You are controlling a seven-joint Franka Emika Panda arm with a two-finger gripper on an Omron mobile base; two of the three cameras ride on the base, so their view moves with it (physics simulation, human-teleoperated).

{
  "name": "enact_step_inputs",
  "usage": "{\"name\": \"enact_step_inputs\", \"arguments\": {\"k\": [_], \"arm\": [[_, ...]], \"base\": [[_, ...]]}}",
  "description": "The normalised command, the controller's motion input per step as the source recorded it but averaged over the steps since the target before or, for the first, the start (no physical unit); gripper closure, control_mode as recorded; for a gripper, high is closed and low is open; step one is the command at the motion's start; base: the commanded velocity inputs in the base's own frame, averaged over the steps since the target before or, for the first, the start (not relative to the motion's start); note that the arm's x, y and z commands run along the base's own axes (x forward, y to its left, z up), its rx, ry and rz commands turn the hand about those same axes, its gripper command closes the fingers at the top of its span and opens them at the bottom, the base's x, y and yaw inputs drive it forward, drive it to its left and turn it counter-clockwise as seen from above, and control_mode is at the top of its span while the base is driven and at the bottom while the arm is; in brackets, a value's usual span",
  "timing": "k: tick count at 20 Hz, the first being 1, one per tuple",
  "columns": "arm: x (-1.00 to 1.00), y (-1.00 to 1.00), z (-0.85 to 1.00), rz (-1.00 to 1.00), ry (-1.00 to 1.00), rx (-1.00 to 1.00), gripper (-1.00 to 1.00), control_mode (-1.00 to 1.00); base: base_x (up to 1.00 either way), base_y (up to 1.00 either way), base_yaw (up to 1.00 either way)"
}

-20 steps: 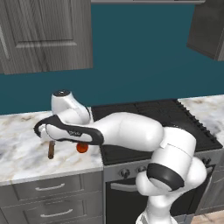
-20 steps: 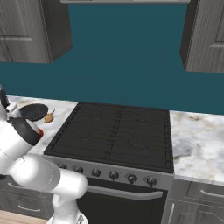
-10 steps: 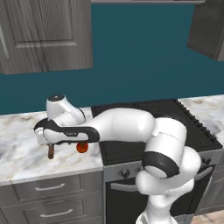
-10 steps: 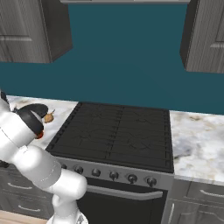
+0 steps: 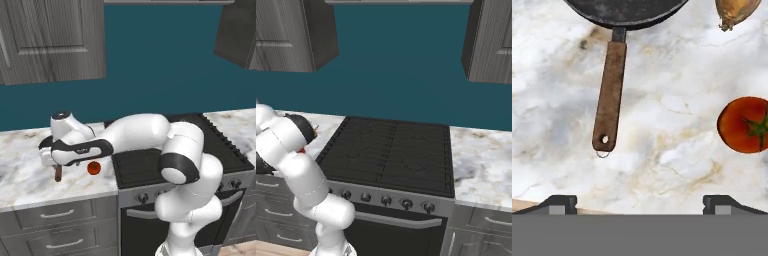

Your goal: Place the pan on the rear right burner on the stove. Then place the tomato and the onion in the pan and turn on the rear right burner.

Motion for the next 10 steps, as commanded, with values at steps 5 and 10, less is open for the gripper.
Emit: {"name": "enact_step_inputs", "arguments": {"k": [5,10], "arm": [[0.18,0.22,-0.21,0.0,0.0,-0.03,-1.0,-1.0],[0.19,0.17,-0.19,0.0,0.0,-0.03,-1.0,-1.0]], "base": [[0.0,0.0,0.0],[0.0,0.0,0.0]]}}
